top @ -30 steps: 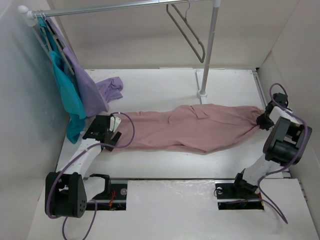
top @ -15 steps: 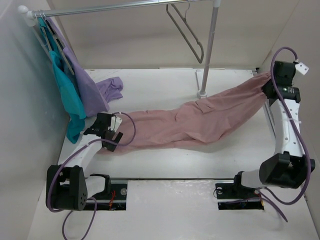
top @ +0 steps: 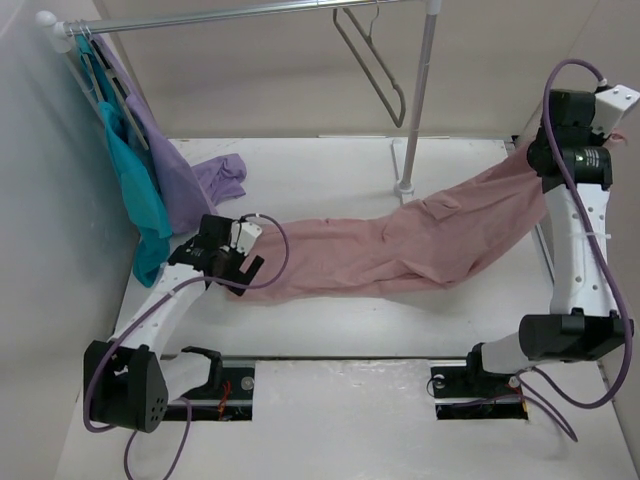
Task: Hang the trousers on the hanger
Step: Fold the trousers at the center of the board.
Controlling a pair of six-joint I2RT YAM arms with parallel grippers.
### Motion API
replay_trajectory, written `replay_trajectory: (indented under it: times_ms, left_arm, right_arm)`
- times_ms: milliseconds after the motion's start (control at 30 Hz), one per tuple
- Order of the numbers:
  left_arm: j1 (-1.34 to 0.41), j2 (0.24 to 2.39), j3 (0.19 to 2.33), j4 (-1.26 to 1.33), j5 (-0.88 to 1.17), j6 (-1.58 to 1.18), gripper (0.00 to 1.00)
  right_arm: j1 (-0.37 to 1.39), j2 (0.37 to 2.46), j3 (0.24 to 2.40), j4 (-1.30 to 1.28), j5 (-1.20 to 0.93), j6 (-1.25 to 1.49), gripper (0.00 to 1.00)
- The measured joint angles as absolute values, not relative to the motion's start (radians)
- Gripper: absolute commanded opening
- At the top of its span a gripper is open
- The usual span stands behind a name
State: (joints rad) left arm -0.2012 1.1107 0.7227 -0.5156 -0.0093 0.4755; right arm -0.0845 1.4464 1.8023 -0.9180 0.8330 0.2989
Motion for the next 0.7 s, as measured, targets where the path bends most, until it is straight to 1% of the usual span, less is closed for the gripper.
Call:
replay_trajectory:
  times_ms: [267,367,433,467,500,633,700]
  left_arm:
    - [-0.257,1.109,0.775,-0.569,0.015,0.465,1.0]
    - [-0.274,1.119,0.781,-0.566,0.023,0.464,1.0]
    - [-0.29,1.147,0.782,-0.562,0.027,0.461,1.0]
    - [-0.3,1.169,0.782,-0.558,0.031,0.458,1.0]
    - [-0.311,1.194,0.782,-0.551,0.036,0.455,1.0]
    - [-0.345,1.304,0.789,-0.512,0.056,0.443,1.0]
    - [-0.36,1.362,0.802,-0.494,0.062,0.437,1.0]
  right_arm:
    - [-0.084,1.464,1.985,-0.942,0.95,0.237,0.0]
    - [-0.031,1.465,2.014,-0.936,0.994,0.222,0.0]
    - [0.077,1.452,1.987,-0.922,1.044,0.207,0.0]
    - [0.181,1.43,1.923,-0.892,1.081,0.204,0.0]
    - [0.231,1.418,1.885,-0.881,1.096,0.2,0.0]
    - [0.536,1.32,1.596,-0.798,1.134,0.2,0.0]
    - [0.65,1.275,1.497,-0.778,1.145,0.213,0.0]
